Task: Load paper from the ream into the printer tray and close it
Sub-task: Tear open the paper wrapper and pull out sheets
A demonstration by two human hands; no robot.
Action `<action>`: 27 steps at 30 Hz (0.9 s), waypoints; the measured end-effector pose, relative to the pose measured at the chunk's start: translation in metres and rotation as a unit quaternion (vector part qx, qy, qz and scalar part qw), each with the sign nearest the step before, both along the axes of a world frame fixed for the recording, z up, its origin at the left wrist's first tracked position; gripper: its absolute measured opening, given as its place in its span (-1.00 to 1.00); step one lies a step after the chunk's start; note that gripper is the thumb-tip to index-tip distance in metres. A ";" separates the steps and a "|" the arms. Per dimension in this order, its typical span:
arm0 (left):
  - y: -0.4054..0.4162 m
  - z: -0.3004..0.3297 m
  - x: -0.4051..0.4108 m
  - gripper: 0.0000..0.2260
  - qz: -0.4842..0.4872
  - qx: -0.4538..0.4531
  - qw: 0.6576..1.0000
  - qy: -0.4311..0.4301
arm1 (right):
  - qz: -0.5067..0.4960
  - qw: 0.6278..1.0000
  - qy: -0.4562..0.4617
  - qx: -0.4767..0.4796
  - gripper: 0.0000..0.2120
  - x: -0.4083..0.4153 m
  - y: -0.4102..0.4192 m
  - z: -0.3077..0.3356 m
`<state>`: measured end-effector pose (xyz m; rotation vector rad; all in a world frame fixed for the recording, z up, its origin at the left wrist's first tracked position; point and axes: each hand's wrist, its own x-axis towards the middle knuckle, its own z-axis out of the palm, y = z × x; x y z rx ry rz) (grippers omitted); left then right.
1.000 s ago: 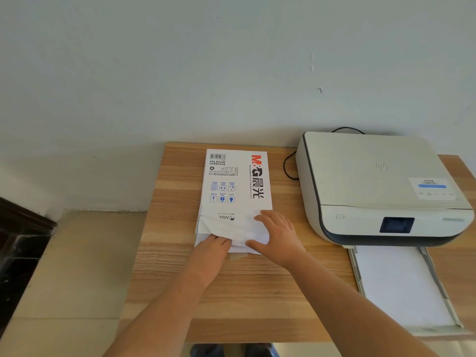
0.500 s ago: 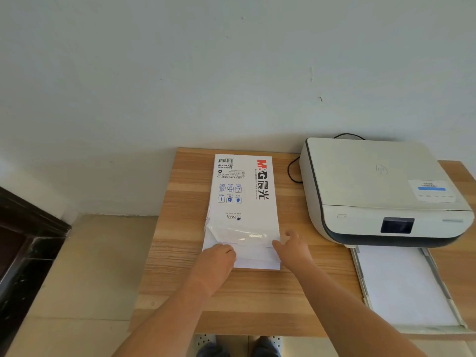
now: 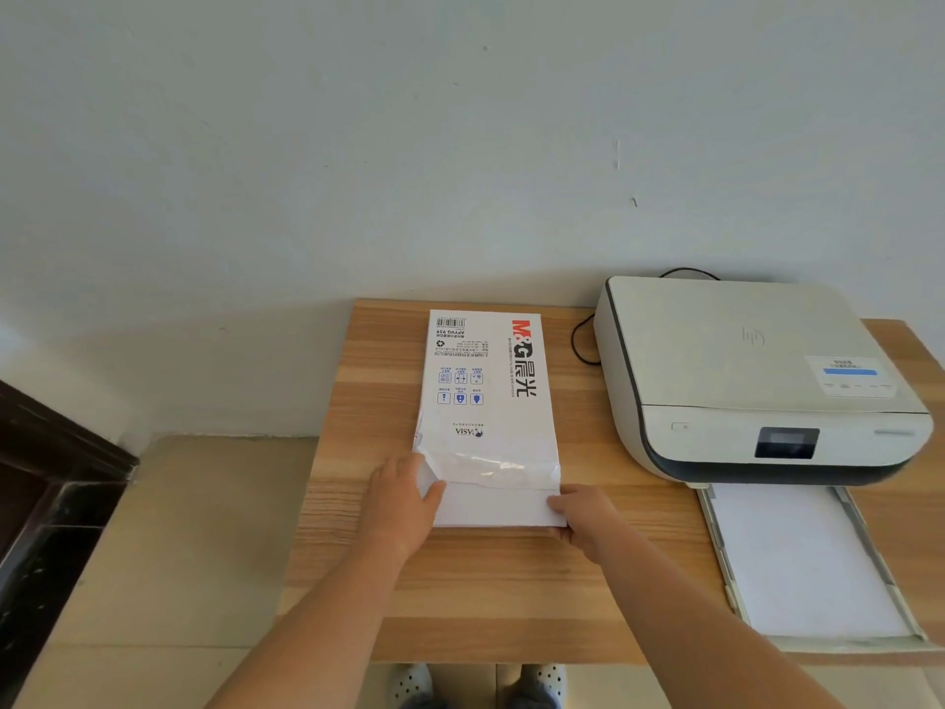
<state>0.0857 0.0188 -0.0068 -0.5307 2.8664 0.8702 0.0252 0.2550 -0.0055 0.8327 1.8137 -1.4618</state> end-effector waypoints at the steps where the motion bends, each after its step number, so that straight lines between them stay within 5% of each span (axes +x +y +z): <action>1: -0.001 0.000 -0.001 -0.64 0.046 0.035 0.998 0.000 | -0.001 1.000 0.000 -0.004 -0.68 0.002 0.001 0.000; 11: -0.007 -0.013 -0.012 -0.71 0.146 0.255 0.952 -0.090 | -0.059 0.997 -0.001 -0.045 -0.67 0.013 0.002 -0.002; 27: -0.012 0.003 0.001 -0.78 0.114 0.276 0.943 -0.148 | 0.076 0.995 0.064 0.017 -0.73 0.027 0.004 0.011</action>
